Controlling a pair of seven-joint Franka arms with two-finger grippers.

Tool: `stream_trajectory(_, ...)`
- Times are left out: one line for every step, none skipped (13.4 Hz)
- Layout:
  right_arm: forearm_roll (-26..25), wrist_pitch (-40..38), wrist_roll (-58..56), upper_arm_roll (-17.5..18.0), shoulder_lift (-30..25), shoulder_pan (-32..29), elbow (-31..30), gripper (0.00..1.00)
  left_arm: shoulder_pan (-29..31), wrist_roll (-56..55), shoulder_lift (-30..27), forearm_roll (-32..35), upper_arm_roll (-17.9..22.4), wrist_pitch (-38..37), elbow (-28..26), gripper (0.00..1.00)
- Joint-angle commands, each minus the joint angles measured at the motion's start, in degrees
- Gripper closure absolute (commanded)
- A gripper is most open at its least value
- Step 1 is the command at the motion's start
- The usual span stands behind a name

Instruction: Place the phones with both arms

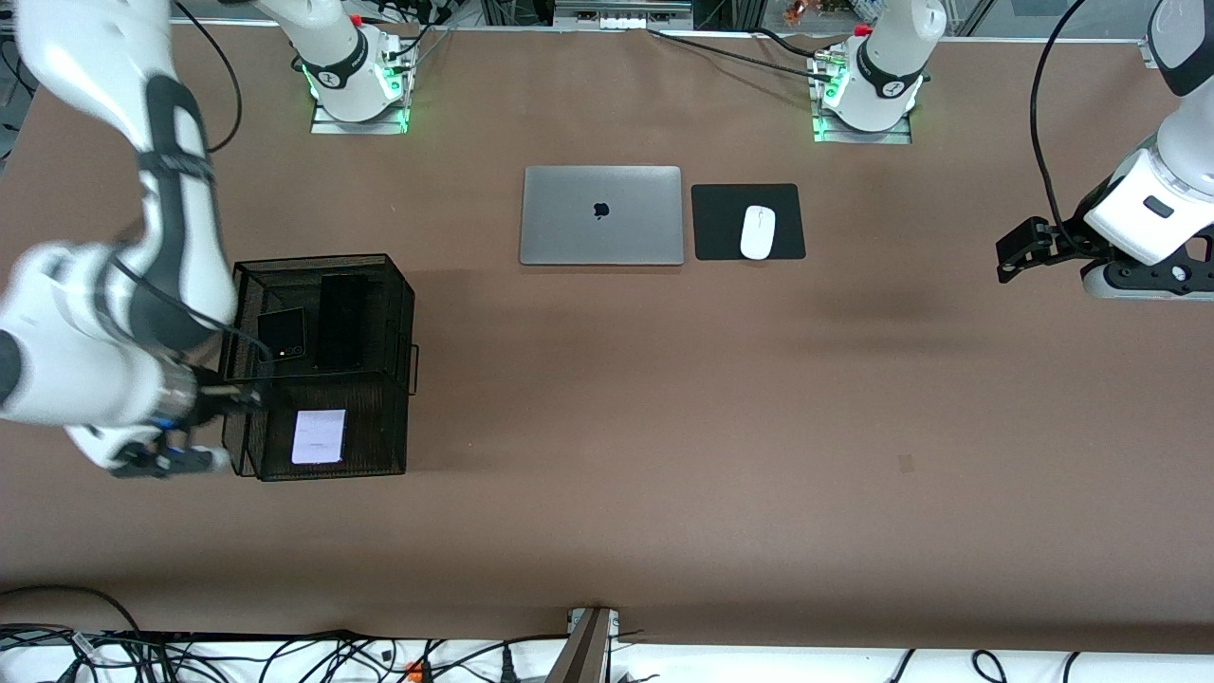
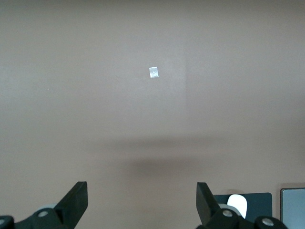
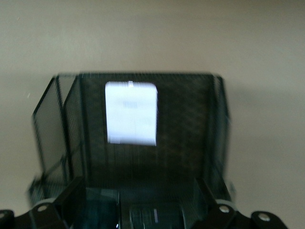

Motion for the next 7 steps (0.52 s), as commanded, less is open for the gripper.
stream_trajectory(-3.88, -4.62, 0.85, 1.3, -11.76, -3.08, -8.04, 0.0, 0.01, 0.29, -0.82, -0.27, -0.03, -0.55, -0.32, 0.0)
stream_trajectory(-5.28, -5.16, 0.85, 1.48, -15.11, -4.31, -10.76, 0.0, -0.08, 0.29, -0.82, -0.27, -0.03, -0.55, -0.32, 0.0)
stream_trajectory(-7.21, -5.16, 0.85, 1.57, -18.45, -4.85, -13.65, 0.0, -0.08, 0.2, -0.82, -0.19, -0.12, -0.55, -0.32, 0.0)
stream_trajectory(-9.84, -5.16, 0.94, 1.92, -21.26, -5.03, -15.95, 0.0, -0.08, 0.2, -0.74, -0.27, -0.12, -0.55, -0.23, 0.0)
stream_trajectory(-11.34, -5.25, 1.11, 3.75, -23.64, -6.16, -17.36, 0.0, -0.08, 0.2, -0.82, -0.19, -0.12, -0.47, -0.23, 0.0)
stream_trajectory(-12.58, -5.69, 3.03, 6.64, -25.75, -8.78, -18.68, 0.0, -0.08, 0.2, -0.82, -0.18, -0.2, -0.47, -0.23, 0.0)
stream_trajectory(-13.63, -6.73, 4.88, 9.19, -27.77, -10.37, -19.74, 0.0, -0.08, 0.2, -0.74, -0.18, -0.21, -0.47, -0.23, 0.0)
